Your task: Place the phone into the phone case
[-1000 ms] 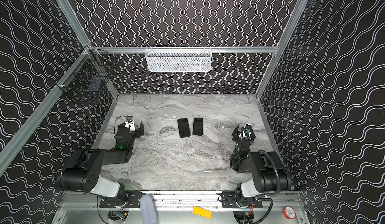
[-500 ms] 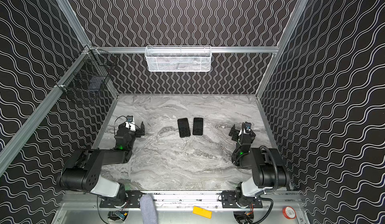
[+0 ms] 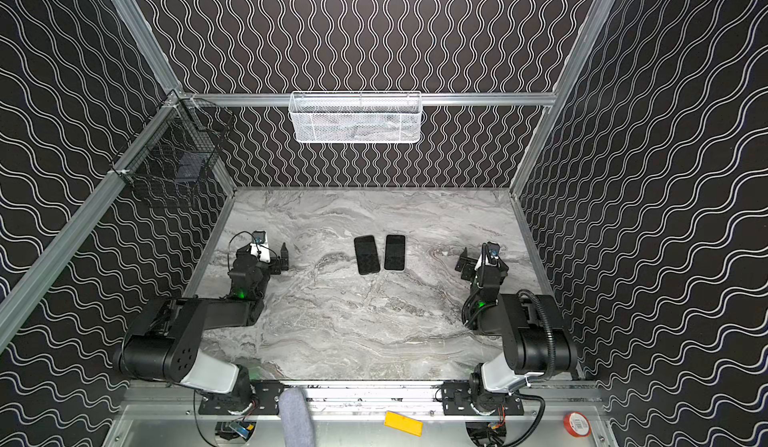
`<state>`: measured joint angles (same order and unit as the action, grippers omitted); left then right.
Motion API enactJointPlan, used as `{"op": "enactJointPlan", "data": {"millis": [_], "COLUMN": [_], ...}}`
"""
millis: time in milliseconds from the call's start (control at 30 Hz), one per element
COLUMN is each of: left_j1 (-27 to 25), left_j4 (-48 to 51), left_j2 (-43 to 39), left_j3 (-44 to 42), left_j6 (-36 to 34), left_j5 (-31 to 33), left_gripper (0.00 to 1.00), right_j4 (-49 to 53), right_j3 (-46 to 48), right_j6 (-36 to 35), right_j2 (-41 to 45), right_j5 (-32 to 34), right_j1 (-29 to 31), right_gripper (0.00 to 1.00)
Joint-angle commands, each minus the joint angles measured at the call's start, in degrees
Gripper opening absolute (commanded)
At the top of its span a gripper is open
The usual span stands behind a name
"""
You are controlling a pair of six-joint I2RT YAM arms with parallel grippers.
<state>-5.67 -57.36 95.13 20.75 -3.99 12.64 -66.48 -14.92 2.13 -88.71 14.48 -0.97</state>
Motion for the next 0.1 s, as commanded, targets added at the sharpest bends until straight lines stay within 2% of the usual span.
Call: {"op": "enactJointPlan", "data": {"millis": [0,67], "left_j1": [0.0,0.1], "left_j4": [-2.6,-2.6], "left_j2": [0.1,0.1], "left_j3": [0.0,0.0], "left_j6": [0.5,0.5], "left_j5": [-0.7,-0.7], "left_gripper": [0.99,0.99], "right_j4": [-2.2,-2.7], "right_j3": [0.5,0.6], "right_j6": [0.2,-0.1], "right_j2": [0.5,0.4], "right_j5": [-0.3,-0.2], "right_j1": [0.0,0.0], "right_gripper": [1.0,0.99]}}
